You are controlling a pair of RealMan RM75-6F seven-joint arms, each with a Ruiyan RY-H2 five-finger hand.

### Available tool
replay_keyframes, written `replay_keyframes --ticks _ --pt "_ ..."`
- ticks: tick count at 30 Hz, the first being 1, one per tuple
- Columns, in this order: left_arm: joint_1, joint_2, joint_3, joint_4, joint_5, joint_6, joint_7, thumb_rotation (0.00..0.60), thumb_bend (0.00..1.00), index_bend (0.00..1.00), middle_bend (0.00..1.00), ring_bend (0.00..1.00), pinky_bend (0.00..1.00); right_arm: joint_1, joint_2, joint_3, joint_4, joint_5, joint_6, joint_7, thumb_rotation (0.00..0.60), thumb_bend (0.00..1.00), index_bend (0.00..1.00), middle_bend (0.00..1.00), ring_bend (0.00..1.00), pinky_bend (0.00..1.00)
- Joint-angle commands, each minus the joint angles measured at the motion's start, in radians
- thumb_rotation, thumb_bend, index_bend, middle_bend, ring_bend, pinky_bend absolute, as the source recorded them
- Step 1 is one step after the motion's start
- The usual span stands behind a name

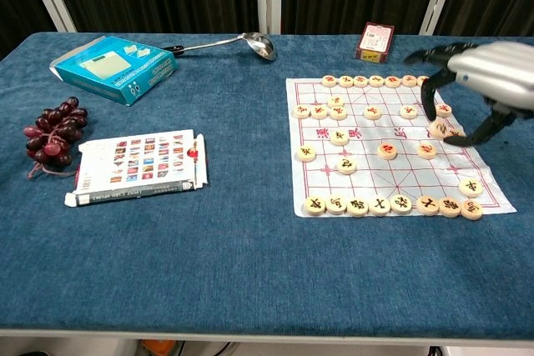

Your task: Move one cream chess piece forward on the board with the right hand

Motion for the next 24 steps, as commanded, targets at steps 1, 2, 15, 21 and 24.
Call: replay_keyframes --ticks 1,2,15,21,24 --pt "-0.001 0.0 0.0 -0.001 0.0 -0.002 0.0 0.6 0.09 0.03 0.05 0.0 0.03 0.02 0.004 0.028 0.02 0.024 -0.018 0.007 0.6 0.17 0.58 0.06 0.0 0.0" --pt "-0.002 -0.001 0.0 -0.001 0.0 -0.003 0.001 0.6 0.09 0.03 0.05 0.0 0.03 0.029 0.001 0.036 0.029 0.034 -0.03 0.005 0.6 0.17 0.58 0.06 0.0 0.0" --pt "-0.004 -0.003 -0.001 0.009 -0.004 -0.007 -0.011 0.6 0.09 0.03 0.05 0.0 0.03 0.142 -0.1 0.094 0.215 0.192 -0.211 -0.057 0.6 0.17 0.57 0.06 0.0 0.0" --pt "-0.004 -0.003 -0.002 0.016 -0.006 -0.007 -0.018 0.6 0.09 0.03 0.05 0.0 0.03 0.177 -0.137 0.105 0.276 0.241 -0.257 -0.084 0.6 0.17 0.56 0.06 0.0 0.0" --pt "-0.004 -0.002 -0.002 0.018 -0.008 -0.008 -0.021 0.6 0.09 0.03 0.05 0.0 0.03 0.195 -0.156 0.11 0.303 0.261 -0.277 -0.092 0.6 0.17 0.56 0.06 0.0 0.0"
